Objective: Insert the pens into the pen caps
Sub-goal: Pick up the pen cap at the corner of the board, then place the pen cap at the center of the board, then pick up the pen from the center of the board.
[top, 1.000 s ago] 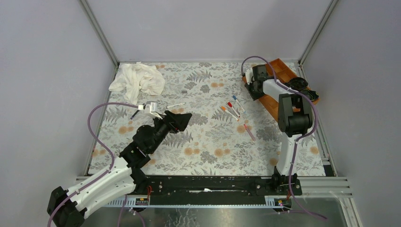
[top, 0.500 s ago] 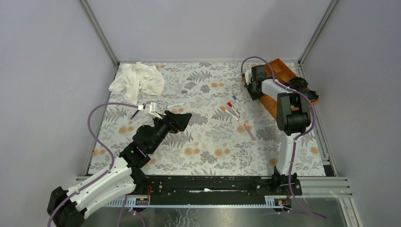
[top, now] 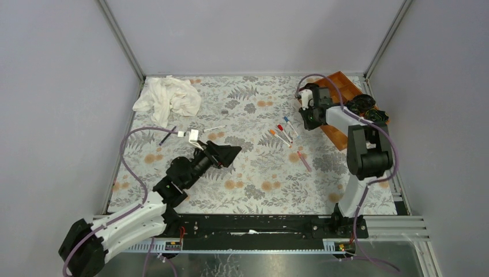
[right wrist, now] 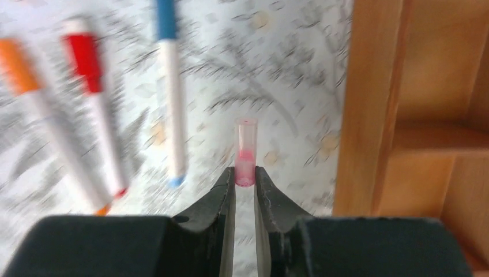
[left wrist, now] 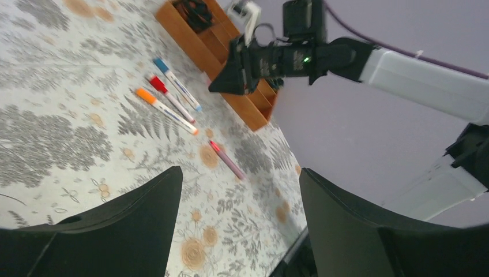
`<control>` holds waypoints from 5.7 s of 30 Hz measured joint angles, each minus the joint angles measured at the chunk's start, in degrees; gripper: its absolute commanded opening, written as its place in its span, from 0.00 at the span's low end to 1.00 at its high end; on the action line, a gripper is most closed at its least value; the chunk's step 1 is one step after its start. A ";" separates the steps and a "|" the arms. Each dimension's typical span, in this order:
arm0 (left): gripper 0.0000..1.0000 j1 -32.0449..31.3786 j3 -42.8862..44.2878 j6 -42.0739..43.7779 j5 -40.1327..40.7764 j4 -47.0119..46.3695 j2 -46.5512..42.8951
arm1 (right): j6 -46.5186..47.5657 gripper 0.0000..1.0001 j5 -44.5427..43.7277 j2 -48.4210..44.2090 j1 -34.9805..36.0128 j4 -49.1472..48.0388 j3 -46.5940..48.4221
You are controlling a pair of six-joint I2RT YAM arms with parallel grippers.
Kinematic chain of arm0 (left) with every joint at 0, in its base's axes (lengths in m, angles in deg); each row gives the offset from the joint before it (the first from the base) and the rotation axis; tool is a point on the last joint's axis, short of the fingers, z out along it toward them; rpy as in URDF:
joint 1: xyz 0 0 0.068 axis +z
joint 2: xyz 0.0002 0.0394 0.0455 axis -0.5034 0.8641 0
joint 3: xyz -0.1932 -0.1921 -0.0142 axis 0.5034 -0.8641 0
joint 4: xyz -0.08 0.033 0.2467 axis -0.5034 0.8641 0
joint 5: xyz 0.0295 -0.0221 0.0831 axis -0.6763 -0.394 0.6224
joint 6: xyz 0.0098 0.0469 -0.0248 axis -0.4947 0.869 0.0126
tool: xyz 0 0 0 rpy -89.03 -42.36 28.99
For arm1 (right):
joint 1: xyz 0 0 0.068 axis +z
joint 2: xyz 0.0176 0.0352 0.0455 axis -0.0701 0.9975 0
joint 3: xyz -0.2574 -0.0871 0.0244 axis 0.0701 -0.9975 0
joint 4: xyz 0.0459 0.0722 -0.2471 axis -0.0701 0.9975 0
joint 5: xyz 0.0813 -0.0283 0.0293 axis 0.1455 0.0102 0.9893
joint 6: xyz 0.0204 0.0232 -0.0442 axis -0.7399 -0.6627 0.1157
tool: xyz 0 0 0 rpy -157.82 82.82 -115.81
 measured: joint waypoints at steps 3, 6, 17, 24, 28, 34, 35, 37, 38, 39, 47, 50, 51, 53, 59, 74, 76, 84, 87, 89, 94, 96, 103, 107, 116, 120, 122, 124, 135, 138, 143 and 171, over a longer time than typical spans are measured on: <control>0.86 0.00 -3.13 -2.75 -4.42 -8.07 3.96 | -0.70 0.12 6.86 -8.98 -0.02 -0.07 -5.79; 0.88 0.00 -5.18 -5.11 -7.98 -15.93 8.44 | -1.36 0.12 15.65 -18.23 -0.13 -0.35 -9.84; 0.92 -0.59 -5.51 -7.32 -14.12 -44.48 25.33 | -12.20 0.12 54.42 -37.55 0.04 -6.78 -24.09; 0.88 -4.59 -0.70 -7.50 -12.17 -52.43 35.45 | -18.60 0.12 63.82 -39.71 2.27 -9.97 -25.40; 0.80 -5.70 3.80 -7.56 -10.54 -55.41 40.63 | -20.98 0.12 66.45 -40.26 3.61 -11.39 -25.57; 0.74 -6.03 8.00 -8.92 -8.74 -55.60 45.22 | -23.12 0.12 67.84 -40.70 4.00 -12.68 -26.16; 0.73 -6.14 8.37 -9.09 -8.46 -55.49 45.51 | -23.47 0.12 68.06 -40.70 4.02 -12.90 -26.16; 0.72 -6.67 8.96 -9.27 -7.85 -55.41 45.88 | -24.11 0.12 68.26 -40.70 4.15 -13.29 -26.16; 0.72 -6.95 9.27 -9.35 -7.72 -55.32 46.01 | -24.52 0.12 68.32 -40.70 4.20 -13.66 -26.18; 0.71 -7.26 9.66 -9.40 -7.61 -55.28 46.23 | -25.07 0.12 68.52 -40.70 4.26 -14.32 -26.29; 0.48 -8.66 12.20 -10.49 -7.65 -55.80 49.96 | -31.89 0.12 70.10 -40.70 4.46 -21.68 -28.02; 0.39 -8.70 12.33 -11.37 -7.96 -56.50 51.06 | -33.40 0.12 70.01 -40.68 4.55 -23.43 -28.17; 0.39 -8.70 12.44 -11.50 -7.96 -56.94 51.06 | -33.86 0.12 70.12 -40.65 4.52 -23.78 -28.33; 0.42 -8.70 12.48 -11.63 -7.91 -57.18 51.06 | -34.45 0.12 70.34 -40.68 4.52 -24.28 -28.41; 0.46 -8.70 12.50 -12.15 -7.89 -57.27 51.10 | -34.73 0.12 70.90 -40.68 4.57 -24.68 -28.59; 0.10 -8.70 12.35 -13.97 -6.60 -57.68 51.15 | -33.27 0.20 71.04 -40.68 4.94 -23.41 -28.74; 0.09 -8.70 12.04 -14.10 -6.54 -57.68 51.12 | -33.07 0.34 70.99 -40.65 4.98 -22.80 -28.76; 0.09 -8.61 3.41 -16.81 -1.88 -51.04 44.65 | -16.87 0.59 62.99 -40.81 5.49 -5.95 -26.25; 0.09 -8.59 2.51 -18.51 2.89 -33.53 36.72 | -9.31 0.60 53.70 -41.48 5.49 0.92 -24.98; 0.10 -8.68 4.66 -19.89 6.99 -19.15 32.83 | -6.51 0.60 47.87 -41.88 5.49 3.39 -24.98; 0.10 -8.70 13.94 -24.59 16.81 12.81 31.98 | -3.41 0.62 36.24 -41.92 5.42 5.88 -25.07; 0.10 -8.70 18.03 -26.08 18.75 21.73 34.69 | -2.93 0.62 32.17 -41.57 5.42 6.10 -25.07; 0.11 -8.70 29.24 -28.68 20.13 38.69 47.78 | -1.20 0.62 19.47 -33.81 5.40 7.45 -24.98; 0.12 -8.70 31.50 -29.46 20.20 43.74 51.06 | -0.72 0.62 13.99 -29.51 5.38 7.48 -25.11; 0.21 -8.63 33.20 -29.92 20.22 47.60 53.02 | -0.59 0.53 8.22 -21.53 5.38 7.61 -25.18; 0.30 -8.57 33.33 -30.32 20.20 47.93 53.16 | -0.13 0.42 7.67 -20.20 5.40 7.48 -25.00; 0.35 -8.57 33.40 -30.67 20.20 48.00 53.16 | 0.07 0.39 7.15 -20.04 5.42 7.37 -24.96; 0.36 -8.57 33.48 -31.04 20.20 48.00 53.16 | 0.22 0.35 6.54 -19.78 5.51 7.37 -24.76; 0.38 -8.26 33.11 -32.28 20.20 50.05 51.06 | 1.18 0.16 3.45 -18.95 6.71 7.82 -23.96; 0.39 -8.26 33.00 -32.35 20.20 50.80 48.68 | 1.22 0.11 3.02 -18.93 6.82 7.80 -23.89; 0.39 -8.26 32.65 -31.54 19.91 51.19 43.06 | 1.27 0.07 3.72 -19.39 6.88 7.98 -23.96; 0.88 -8.24 3.39 -1.33 -10.29 -25.68 19.08 | -5.64 0.07 66.53 -43.39 7.28 12.39 -15.19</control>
